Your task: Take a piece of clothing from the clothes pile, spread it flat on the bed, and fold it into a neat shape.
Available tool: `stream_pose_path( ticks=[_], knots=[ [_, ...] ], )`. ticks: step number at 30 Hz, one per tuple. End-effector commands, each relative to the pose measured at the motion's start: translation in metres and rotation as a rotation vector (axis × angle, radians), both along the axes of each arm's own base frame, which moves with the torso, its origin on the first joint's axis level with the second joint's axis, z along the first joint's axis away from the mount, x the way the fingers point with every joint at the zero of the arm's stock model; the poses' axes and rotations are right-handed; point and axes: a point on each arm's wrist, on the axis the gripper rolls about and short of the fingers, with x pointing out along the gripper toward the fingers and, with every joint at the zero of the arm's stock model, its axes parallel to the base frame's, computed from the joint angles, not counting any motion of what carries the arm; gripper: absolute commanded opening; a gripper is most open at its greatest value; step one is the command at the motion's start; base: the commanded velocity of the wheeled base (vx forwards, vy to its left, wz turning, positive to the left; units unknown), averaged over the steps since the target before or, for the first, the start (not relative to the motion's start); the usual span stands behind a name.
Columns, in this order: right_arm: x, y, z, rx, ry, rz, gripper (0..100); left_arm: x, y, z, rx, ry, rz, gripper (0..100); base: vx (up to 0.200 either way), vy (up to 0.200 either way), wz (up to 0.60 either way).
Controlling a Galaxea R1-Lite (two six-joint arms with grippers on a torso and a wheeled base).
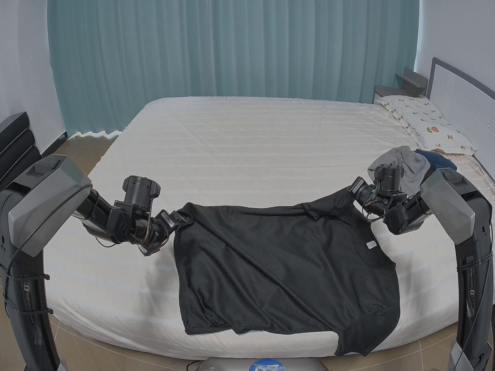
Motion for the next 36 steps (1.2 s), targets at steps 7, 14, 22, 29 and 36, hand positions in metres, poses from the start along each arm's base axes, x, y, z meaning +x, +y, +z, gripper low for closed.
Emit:
stream_pose_path(
  ticks=[7, 14, 22, 29, 36],
  knots=[
    [0.052, -0.010, -0.018, -0.012, -0.099, -0.121, 0, -0.034, 0.004, -0.013, -0.065, 0.035, 0.011, 100, 0.000, 0.000, 0.00],
    [0.056, -0.008, -0.037, -0.030, -0.057, -0.129, 100, -0.045, 0.005, -0.018, -0.122, -0.011, 0.026, 100, 0.000, 0.000, 0.00],
    [0.032, -0.040, -0.019, -0.032, 0.031, -0.081, 100, -0.054, 0.002, -0.024, -0.128, -0.006, 0.011, 100, 0.000, 0.000, 0.00],
    [0.004, -0.060, -0.038, -0.129, 0.139, 0.073, 100, -0.057, -0.002, -0.025, -0.130, 0.001, -0.003, 100, 0.000, 0.000, 0.00],
    [0.006, -0.051, -0.055, -0.168, 0.155, 0.115, 100, -0.057, -0.005, -0.023, -0.144, -0.002, 0.002, 100, 0.000, 0.000, 0.00]
  ],
)
